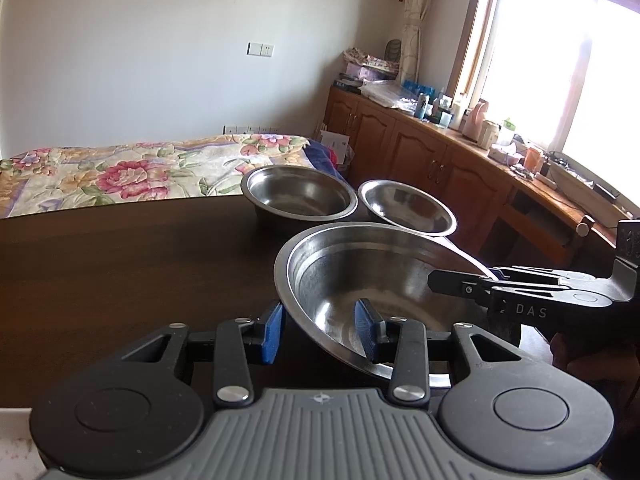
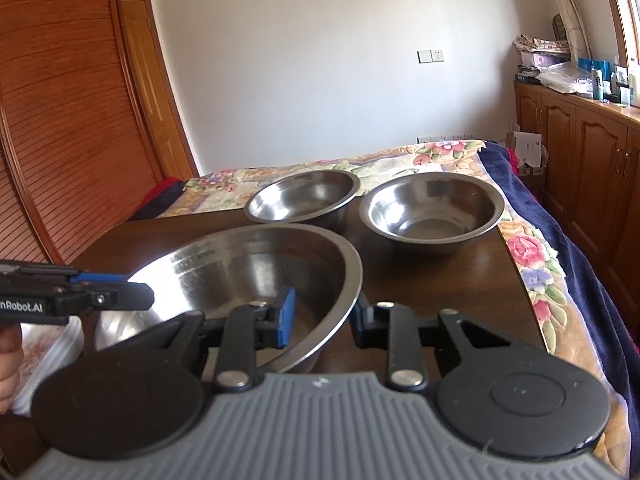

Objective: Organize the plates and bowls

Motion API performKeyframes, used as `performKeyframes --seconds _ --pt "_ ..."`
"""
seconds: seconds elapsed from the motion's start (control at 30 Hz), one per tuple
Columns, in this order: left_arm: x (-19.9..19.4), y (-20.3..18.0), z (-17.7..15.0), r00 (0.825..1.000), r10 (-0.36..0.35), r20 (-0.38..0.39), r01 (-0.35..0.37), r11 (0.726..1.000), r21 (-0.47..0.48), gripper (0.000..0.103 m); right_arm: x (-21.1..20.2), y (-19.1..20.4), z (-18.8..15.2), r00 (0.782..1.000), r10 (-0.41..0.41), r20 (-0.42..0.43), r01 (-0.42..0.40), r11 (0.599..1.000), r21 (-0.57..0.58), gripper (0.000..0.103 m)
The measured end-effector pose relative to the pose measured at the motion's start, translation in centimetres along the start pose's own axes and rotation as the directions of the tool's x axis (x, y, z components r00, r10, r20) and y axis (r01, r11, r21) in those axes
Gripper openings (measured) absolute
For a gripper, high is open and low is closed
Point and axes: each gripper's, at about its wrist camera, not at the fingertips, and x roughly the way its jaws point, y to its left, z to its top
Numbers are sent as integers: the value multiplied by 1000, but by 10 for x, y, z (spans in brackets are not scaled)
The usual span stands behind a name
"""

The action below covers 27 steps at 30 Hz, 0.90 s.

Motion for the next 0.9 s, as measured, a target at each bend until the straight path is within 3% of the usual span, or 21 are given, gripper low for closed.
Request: performKeyframes --seconds 0.33,0.9 --pt "-28 5 -10 1000 -3 28 3 1000 -4 41 -12 24 -9 1000 11 2 -11 1000 -11 30" --pt "-57 15 -41 1000 -25 13 25 1000 -14 41 -29 59 -32 1000 19 -18 -20 998 -52 30"
